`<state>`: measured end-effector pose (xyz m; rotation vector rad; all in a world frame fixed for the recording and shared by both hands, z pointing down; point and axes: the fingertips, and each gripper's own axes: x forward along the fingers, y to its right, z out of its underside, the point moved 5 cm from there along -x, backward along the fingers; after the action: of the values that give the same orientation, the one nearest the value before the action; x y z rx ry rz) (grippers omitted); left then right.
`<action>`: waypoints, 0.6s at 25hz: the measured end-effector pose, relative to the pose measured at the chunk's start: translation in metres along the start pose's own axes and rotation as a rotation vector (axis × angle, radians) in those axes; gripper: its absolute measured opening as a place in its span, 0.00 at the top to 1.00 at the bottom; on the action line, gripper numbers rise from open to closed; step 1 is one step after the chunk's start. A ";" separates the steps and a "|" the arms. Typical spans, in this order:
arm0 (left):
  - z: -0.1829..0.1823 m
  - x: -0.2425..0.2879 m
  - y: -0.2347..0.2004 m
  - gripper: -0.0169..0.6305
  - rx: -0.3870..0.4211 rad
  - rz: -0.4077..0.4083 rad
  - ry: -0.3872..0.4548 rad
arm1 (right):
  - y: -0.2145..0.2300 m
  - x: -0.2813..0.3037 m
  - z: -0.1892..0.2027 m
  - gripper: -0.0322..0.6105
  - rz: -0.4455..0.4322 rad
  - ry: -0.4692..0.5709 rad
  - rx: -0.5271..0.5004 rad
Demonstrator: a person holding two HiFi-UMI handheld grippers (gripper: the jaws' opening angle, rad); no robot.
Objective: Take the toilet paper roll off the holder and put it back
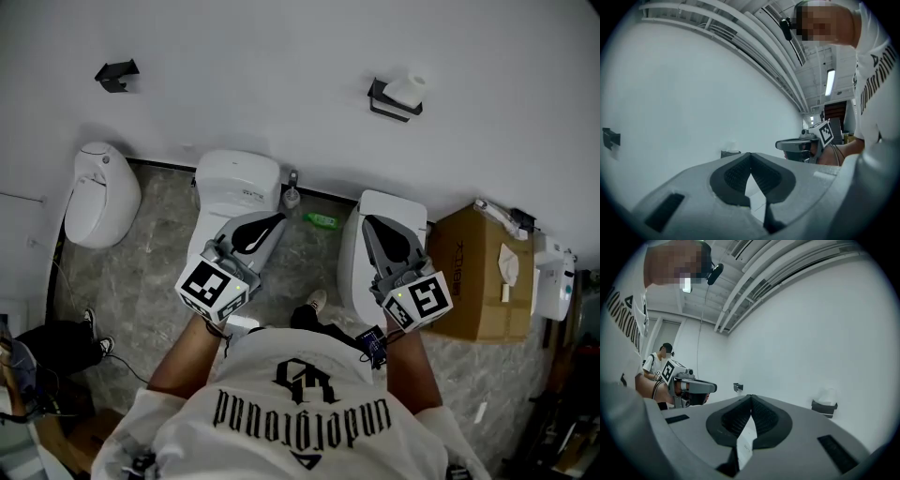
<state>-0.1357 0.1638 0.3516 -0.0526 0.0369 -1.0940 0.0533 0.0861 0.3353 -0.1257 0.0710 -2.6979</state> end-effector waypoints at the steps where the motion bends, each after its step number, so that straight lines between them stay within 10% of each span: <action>1: 0.001 0.011 -0.003 0.95 0.001 0.002 -0.003 | 0.012 0.001 0.001 0.93 0.008 0.002 0.003; 15: 0.018 0.153 -0.011 0.95 0.013 0.002 -0.038 | 0.159 -0.015 0.022 0.93 0.028 0.006 0.022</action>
<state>-0.0743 0.0238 0.3699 -0.0617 -0.0047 -1.0910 0.1360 -0.0518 0.3448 -0.1092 0.0452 -2.6703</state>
